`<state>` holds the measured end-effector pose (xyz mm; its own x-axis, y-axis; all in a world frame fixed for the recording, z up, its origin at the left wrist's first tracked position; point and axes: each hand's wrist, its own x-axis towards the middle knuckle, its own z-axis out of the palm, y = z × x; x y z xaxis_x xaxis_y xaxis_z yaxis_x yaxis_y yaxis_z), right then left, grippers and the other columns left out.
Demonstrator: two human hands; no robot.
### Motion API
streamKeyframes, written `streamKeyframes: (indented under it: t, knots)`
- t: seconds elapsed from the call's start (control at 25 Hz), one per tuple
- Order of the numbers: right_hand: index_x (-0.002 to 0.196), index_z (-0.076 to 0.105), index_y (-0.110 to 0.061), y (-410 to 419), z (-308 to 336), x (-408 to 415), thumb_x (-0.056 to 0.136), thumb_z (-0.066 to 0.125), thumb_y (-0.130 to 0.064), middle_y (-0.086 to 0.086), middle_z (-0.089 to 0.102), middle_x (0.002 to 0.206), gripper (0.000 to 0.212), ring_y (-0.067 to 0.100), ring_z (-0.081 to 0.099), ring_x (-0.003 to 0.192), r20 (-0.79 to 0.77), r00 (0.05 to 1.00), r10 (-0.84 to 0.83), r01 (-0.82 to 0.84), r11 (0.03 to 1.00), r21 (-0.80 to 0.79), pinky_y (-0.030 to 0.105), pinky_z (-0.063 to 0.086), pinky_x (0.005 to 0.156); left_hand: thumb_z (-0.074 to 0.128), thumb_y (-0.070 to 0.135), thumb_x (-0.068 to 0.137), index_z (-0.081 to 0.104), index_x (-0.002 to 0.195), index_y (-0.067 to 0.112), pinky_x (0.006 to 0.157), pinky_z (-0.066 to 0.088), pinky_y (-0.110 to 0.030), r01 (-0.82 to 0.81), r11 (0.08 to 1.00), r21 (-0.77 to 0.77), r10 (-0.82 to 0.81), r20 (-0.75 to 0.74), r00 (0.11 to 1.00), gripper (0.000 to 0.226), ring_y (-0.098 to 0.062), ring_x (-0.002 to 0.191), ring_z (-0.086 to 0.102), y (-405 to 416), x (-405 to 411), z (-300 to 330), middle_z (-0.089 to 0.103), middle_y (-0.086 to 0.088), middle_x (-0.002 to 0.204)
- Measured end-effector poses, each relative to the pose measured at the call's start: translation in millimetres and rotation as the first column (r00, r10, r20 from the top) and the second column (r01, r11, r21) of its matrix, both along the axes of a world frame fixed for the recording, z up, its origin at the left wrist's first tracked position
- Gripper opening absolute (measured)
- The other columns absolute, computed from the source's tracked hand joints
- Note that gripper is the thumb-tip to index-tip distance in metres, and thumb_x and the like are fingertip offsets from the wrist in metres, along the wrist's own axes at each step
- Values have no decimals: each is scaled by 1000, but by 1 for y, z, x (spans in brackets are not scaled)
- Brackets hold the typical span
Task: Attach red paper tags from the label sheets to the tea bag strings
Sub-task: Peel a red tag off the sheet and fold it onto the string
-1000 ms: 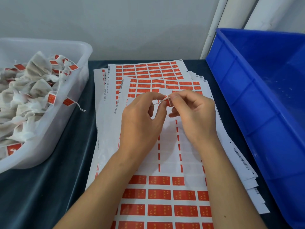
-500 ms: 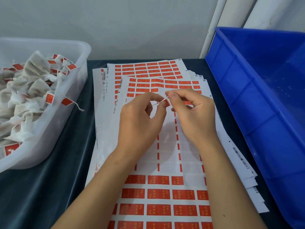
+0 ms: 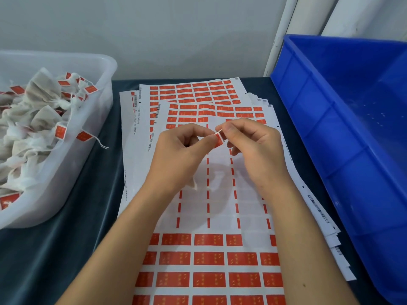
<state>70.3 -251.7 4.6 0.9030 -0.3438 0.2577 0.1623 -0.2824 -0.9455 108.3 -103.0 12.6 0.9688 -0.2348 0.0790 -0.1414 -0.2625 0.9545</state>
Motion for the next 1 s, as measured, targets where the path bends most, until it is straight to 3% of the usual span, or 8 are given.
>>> streamKeyframes:
  t: [0.2,0.6,1.0]
  knots:
    - [87,76,-36,1,1,-1,100,66,-27,-19,74,82,18,0,68,86,-11,1000,-2,3,1000,23,12,56,69,73,32,94,77,80,34,52,55,-29,3,1000,15,-2,-45,999,15,-7,51,52,0,2,0,63,6,61]
    - [88,76,-35,1,1,-1,100,66,-28,-20,73,81,17,0,68,84,-20,1000,-8,8,1000,23,12,56,69,74,31,94,78,85,30,53,54,-30,3,1000,20,-2,-75,997,10,-13,54,52,-1,1,2,59,8,58]
    - [89,76,-35,1,-2,1,100,66,-29,-22,74,82,16,-2,68,85,-31,999,-6,7,1000,25,10,55,69,76,32,92,78,83,29,50,45,-22,-7,1000,23,8,-66,998,10,-6,47,50,-2,2,-1,58,10,54]
